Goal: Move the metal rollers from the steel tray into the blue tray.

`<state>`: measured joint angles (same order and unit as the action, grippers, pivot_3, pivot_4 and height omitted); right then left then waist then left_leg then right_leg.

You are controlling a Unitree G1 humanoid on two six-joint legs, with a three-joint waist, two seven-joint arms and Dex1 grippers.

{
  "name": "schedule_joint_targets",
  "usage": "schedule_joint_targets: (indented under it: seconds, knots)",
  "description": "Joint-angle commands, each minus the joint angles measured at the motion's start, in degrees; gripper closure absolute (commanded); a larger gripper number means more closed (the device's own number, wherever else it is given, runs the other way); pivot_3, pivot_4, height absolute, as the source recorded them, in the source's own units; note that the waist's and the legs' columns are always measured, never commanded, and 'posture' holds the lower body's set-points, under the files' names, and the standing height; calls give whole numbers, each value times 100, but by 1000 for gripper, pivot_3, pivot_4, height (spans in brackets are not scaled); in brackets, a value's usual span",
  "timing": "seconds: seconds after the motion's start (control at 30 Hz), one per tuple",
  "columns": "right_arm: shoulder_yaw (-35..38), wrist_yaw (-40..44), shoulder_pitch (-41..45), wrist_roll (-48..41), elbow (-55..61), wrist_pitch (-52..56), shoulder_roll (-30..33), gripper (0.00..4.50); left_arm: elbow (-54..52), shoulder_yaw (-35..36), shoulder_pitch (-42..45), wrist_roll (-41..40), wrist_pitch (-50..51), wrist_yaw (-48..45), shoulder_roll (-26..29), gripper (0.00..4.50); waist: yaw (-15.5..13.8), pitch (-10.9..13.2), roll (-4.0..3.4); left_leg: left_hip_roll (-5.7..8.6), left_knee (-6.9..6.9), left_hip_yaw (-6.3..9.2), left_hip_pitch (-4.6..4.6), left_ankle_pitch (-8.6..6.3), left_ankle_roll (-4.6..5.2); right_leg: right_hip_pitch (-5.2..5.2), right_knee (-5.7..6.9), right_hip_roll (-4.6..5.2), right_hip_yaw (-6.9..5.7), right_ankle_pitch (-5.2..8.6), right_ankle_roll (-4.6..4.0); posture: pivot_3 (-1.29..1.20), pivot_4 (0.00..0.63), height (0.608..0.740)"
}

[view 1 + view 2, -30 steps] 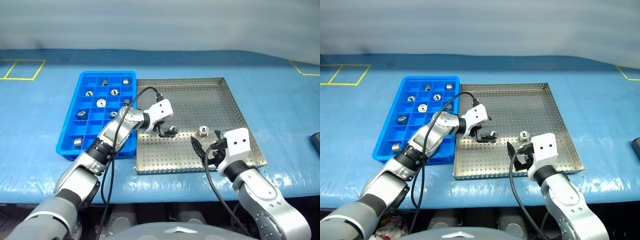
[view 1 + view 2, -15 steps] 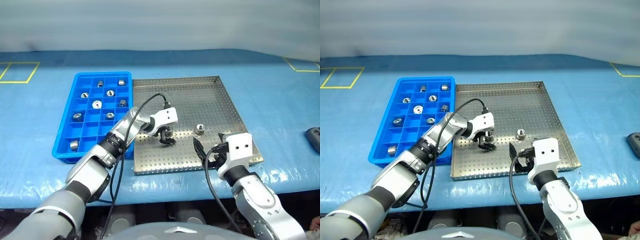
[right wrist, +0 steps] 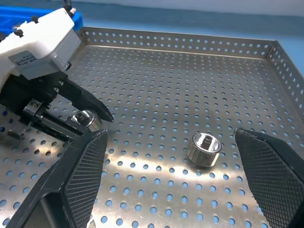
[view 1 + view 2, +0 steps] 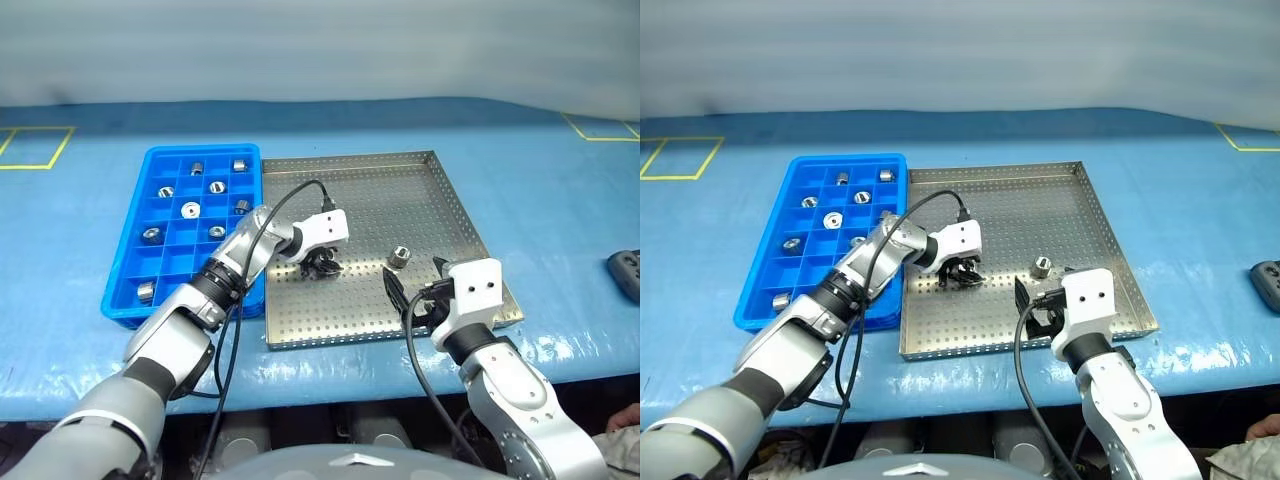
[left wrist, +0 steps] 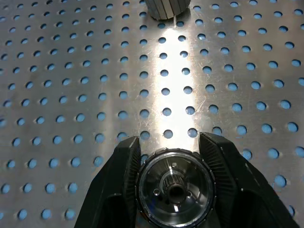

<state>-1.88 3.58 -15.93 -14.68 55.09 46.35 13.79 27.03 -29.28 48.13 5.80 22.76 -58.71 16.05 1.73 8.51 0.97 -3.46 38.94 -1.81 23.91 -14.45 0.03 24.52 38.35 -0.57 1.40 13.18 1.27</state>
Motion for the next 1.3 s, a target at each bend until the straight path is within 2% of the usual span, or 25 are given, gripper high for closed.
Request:
schedule_joint_targets:
  seconds: [0.03,0.33,0.5,0.77,1.03,1.3]
  knots:
    - [-26,122,208,-46,42,-34,60,0,-888,628,-18,-327,335,204,26,2780,-35,0,0,0,0,0,1,0,0,1,0,1,0,-1,1,26,150,740]
    - [-310,466,885,-126,-260,75,233,0,-3212,2373,-1101,-605,1646,2030,89,2780,-105,0,-1,-2,0,8,-9,-2,3,-1,11,0,4,-6,11,102,150,740]
    - [-527,636,1298,-182,-553,50,243,0,-3963,2972,-1682,-603,2037,2979,17,2780,-223,3,4,-2,7,12,-15,0,2,-2,31,1,0,-5,9,147,150,740]
    - [-728,831,1632,-232,-788,49,250,0,-4722,3324,-2533,-469,2478,4125,-107,2780,-436,4,7,4,11,11,-13,0,2,-4,31,7,0,-6,10,188,150,740]
    - [-748,861,1543,-277,-776,81,222,0,-5215,3747,-3177,-499,2853,4726,-215,2780,-458,6,11,0,11,14,-14,0,1,-4,32,7,-5,-5,9,200,150,740]
    - [-729,885,1562,-304,-775,118,226,0,-5376,3871,-3549,-524,3028,5029,-316,2780,-489,7,14,0,11,15,-14,0,1,-4,32,8,-5,-4,7,194,150,740]
